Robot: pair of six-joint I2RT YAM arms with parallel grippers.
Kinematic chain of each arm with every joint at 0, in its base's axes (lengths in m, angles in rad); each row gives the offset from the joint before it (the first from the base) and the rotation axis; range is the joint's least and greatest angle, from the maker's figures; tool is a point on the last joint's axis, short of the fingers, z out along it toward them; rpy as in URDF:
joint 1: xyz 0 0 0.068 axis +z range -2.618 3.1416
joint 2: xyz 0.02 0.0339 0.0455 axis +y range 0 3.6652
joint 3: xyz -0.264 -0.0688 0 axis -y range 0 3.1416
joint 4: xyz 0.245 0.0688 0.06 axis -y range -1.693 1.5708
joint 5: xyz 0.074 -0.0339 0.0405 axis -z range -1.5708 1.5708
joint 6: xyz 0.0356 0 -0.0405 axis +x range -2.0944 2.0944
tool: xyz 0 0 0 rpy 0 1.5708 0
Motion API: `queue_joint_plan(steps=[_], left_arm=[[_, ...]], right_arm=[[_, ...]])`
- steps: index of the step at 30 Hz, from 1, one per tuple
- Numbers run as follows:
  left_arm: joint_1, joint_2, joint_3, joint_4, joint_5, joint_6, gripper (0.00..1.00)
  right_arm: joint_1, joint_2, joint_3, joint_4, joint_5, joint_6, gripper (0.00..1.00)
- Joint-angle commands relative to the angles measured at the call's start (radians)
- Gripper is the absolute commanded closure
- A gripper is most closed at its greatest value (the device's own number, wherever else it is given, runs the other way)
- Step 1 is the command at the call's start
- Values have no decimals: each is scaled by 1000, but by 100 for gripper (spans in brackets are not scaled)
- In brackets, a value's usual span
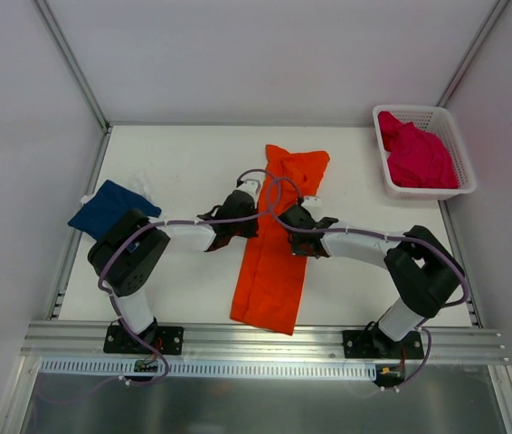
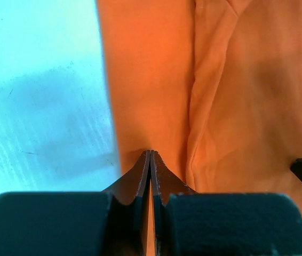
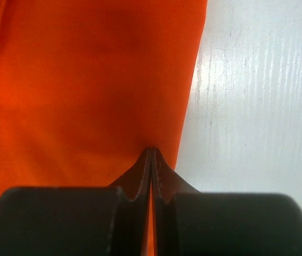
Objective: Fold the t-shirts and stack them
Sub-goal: Rotate the tshirt 90 degrees
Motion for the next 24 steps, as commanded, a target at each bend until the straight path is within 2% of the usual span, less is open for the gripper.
queue_joint_plan(steps=[1,5,8,14,24], left_arm=[[24,-50,5,-6,-21,8,100],[31,-73,-4,32,16,-7,100],[31,-58,57,46,91,-22,100],[31,97,272,23,194,-44,100],[31,243,409,21,288,-93,100]], right_arm=[[5,11,-3,0,-10,11,99],[4,-26,-22,0,17,16,100],[2,-60,-19,-1,30,8,100],[-9,-87,-10,-21,31,2,99],[-29,-45,-23,-5,17,3,99]])
